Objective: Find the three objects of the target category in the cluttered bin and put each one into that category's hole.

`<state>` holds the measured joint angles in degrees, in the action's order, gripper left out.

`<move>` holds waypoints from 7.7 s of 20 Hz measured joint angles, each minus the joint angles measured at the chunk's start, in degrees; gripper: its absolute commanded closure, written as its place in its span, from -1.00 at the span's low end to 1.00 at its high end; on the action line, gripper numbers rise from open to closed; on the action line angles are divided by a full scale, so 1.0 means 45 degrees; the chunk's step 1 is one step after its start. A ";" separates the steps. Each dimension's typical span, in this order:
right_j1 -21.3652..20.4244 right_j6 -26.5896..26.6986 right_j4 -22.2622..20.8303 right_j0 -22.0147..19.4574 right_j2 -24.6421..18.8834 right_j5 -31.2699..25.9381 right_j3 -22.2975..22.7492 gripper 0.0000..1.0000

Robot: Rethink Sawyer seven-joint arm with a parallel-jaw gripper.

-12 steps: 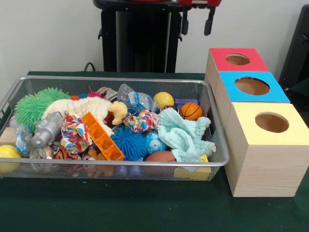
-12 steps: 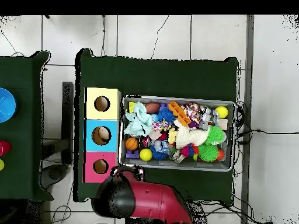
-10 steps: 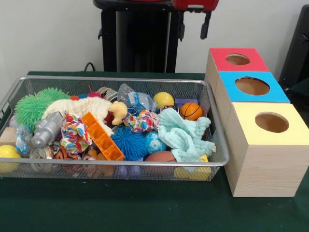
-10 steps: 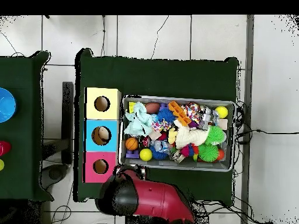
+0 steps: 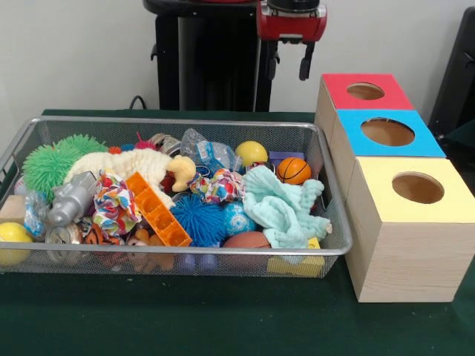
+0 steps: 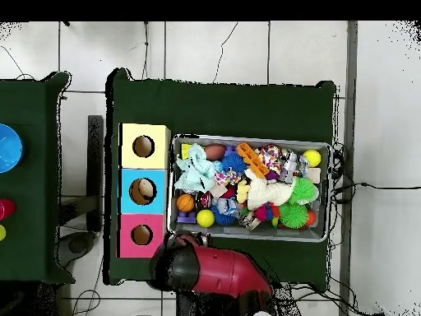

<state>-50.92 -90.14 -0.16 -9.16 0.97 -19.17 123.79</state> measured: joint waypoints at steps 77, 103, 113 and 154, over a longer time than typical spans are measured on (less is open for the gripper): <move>0.3478 0.0000 -0.1846 -0.1587 -0.0764 -0.0661 -0.3920 -1.00; 0.4180 0.0000 -0.2300 -0.3114 -0.0763 -0.0661 -0.4887 -1.00; 0.4069 0.0000 -0.2133 -0.2246 -0.0746 -0.0654 -0.4977 -1.00; 0.3353 -0.0003 -0.1025 -0.1700 -0.0761 -0.2676 -0.6004 -1.00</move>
<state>-35.83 -90.15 -4.77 -16.81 -2.45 -31.21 96.78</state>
